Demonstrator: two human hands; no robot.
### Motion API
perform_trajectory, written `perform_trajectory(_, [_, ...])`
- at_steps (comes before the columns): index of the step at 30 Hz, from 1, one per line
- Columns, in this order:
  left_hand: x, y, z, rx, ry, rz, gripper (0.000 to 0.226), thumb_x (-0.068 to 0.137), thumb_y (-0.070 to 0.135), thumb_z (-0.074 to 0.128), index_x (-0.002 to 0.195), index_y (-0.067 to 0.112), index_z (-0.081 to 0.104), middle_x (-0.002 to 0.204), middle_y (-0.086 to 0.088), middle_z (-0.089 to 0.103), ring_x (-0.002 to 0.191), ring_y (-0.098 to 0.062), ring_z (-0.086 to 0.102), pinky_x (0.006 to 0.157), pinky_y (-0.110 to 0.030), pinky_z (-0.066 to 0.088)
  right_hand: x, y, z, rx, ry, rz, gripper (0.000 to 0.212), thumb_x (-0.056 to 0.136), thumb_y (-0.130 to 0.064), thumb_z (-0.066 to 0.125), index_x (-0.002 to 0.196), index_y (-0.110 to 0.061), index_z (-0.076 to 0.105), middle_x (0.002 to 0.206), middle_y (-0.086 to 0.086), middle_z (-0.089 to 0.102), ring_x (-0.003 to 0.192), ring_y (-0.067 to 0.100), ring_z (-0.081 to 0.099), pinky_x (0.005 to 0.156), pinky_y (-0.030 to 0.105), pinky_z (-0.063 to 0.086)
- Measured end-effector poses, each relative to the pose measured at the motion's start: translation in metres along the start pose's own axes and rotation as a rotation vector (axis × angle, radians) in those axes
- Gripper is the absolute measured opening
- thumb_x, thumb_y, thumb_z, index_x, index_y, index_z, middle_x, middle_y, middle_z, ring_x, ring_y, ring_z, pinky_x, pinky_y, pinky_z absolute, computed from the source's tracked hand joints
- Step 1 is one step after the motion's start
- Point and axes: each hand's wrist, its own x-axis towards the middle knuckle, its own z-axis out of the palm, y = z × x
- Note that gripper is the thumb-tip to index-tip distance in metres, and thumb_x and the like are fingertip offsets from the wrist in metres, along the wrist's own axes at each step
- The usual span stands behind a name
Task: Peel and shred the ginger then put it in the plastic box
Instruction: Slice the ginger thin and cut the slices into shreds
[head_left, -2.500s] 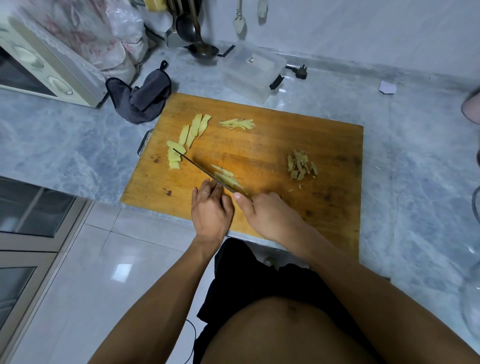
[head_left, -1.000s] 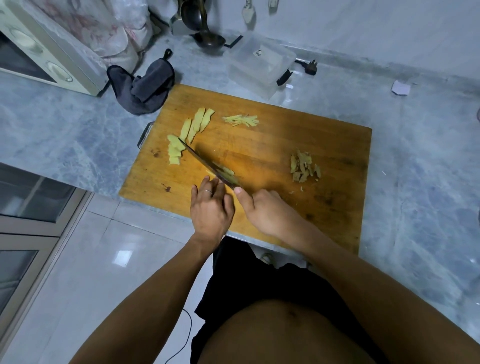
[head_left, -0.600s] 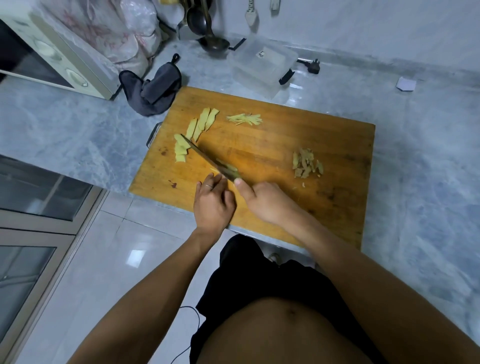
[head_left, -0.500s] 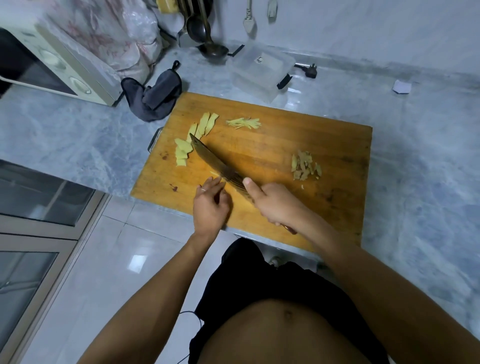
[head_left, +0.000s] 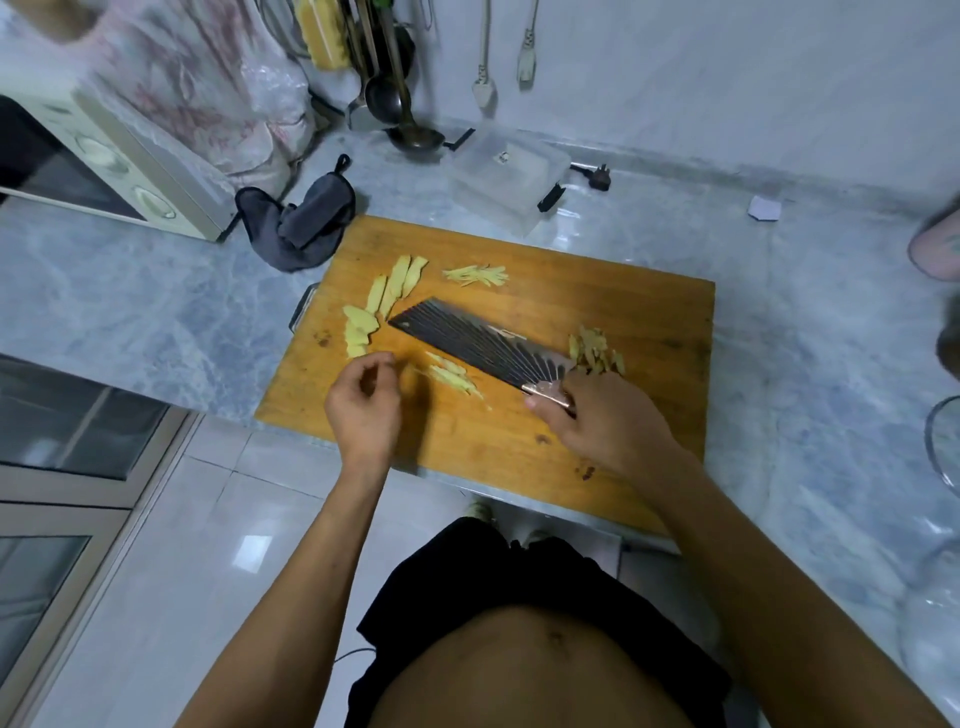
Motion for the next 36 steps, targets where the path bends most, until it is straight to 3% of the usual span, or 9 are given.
perform_trajectory(3, [0.015, 0.01, -0.005, 0.114, -0.003, 0.273, 0.02, 0.094, 0.014, 0.061, 0.112, 0.016, 0.069, 0.109, 0.003, 0.065, 0.098, -0.003, 0.058, 0.088, -0.016, 0.046, 0.001, 0.005, 0.001, -0.24, -0.016, -0.072, 0.055, 0.096, -0.068, 0.038, 0.098, -0.016, 0.057, 0.077, -0.003, 0.058, 0.068, 0.018, 0.058, 0.058, 0.032, 0.047])
perform_trajectory(6, [0.034, 0.022, 0.0, 0.328, -0.34, 0.486, 0.029, 0.092, 0.02, 0.067, 0.121, 0.017, 0.067, 0.119, -0.001, 0.064, 0.11, -0.012, 0.055, 0.096, -0.025, 0.044, -0.002, 0.001, 0.006, -0.315, 0.013, -0.161, 0.057, 0.095, -0.068, 0.04, 0.106, -0.015, 0.059, 0.086, 0.001, 0.065, 0.076, 0.023, 0.064, 0.059, 0.032, 0.042])
perform_trajectory(9, [0.046, 0.036, 0.012, 0.459, -0.834, 0.337, 0.043, 0.088, 0.029, 0.074, 0.13, 0.023, 0.064, 0.127, 0.006, 0.061, 0.117, -0.011, 0.055, 0.101, -0.023, 0.041, -0.006, -0.002, 0.016, -0.309, 0.042, -0.217, 0.056, 0.093, -0.066, 0.047, 0.114, -0.016, 0.062, 0.095, 0.001, 0.069, 0.082, 0.025, 0.068, 0.06, 0.032, 0.04])
perform_trajectory(12, [0.055, 0.044, 0.018, 0.373, -1.038, 0.088, 0.028, 0.085, 0.016, 0.076, 0.113, 0.02, 0.074, 0.106, 0.008, 0.074, 0.1, -0.011, 0.068, 0.094, -0.028, 0.051, -0.01, -0.005, 0.021, -0.299, 0.029, -0.246, 0.054, 0.093, -0.065, 0.049, 0.103, -0.014, 0.061, 0.092, 0.003, 0.068, 0.08, 0.027, 0.067, 0.06, 0.033, 0.039])
perform_trajectory(15, [0.059, 0.043, 0.021, 0.314, -1.026, 0.06, 0.015, 0.085, 0.014, 0.075, 0.1, 0.016, 0.077, 0.09, 0.006, 0.077, 0.085, -0.008, 0.071, 0.084, -0.024, 0.054, -0.016, -0.007, 0.02, -0.292, 0.037, -0.249, 0.053, 0.093, -0.065, 0.049, 0.099, -0.014, 0.06, 0.09, 0.004, 0.067, 0.079, 0.027, 0.066, 0.059, 0.031, 0.036])
perform_trajectory(18, [0.056, 0.037, 0.023, 0.246, -0.805, 0.097, 0.008, 0.088, 0.016, 0.072, 0.093, 0.019, 0.077, 0.082, 0.01, 0.074, 0.076, 0.0, 0.067, 0.079, -0.022, 0.052, -0.022, -0.009, 0.019, -0.275, 0.04, -0.22, 0.054, 0.093, -0.067, 0.047, 0.101, -0.015, 0.06, 0.092, 0.003, 0.068, 0.082, 0.025, 0.066, 0.061, 0.03, 0.035])
perform_trajectory(26, [0.05, 0.022, -0.01, 0.063, -0.296, 0.388, 0.015, 0.09, 0.021, 0.071, 0.102, 0.014, 0.077, 0.089, 0.011, 0.069, 0.089, -0.006, 0.063, 0.08, -0.017, 0.048, -0.022, -0.004, 0.025, -0.043, 0.086, 0.216, 0.053, 0.092, -0.066, 0.052, 0.103, -0.015, 0.062, 0.093, 0.002, 0.068, 0.084, 0.021, 0.064, 0.069, 0.032, 0.05])
perform_trajectory(33, [0.057, -0.031, 0.002, 0.488, -0.723, 0.627, 0.022, 0.084, 0.023, 0.077, 0.106, 0.02, 0.077, 0.112, -0.001, 0.068, 0.108, -0.022, 0.058, 0.094, -0.041, 0.049, -0.006, 0.001, 0.026, 0.259, 0.16, 0.471, 0.053, 0.091, -0.065, 0.052, 0.08, -0.014, 0.062, 0.071, 0.001, 0.063, 0.065, 0.018, 0.062, 0.063, 0.04, 0.057])
perform_trajectory(36, [0.066, -0.026, 0.008, 0.704, -0.822, 0.646, 0.047, 0.086, 0.024, 0.075, 0.131, 0.025, 0.063, 0.135, -0.002, 0.053, 0.122, -0.025, 0.051, 0.099, -0.042, 0.049, -0.005, -0.001, 0.027, 0.302, 0.166, 0.495, 0.052, 0.091, -0.065, 0.053, 0.081, -0.015, 0.063, 0.072, 0.001, 0.063, 0.065, 0.017, 0.062, 0.059, 0.035, 0.054])
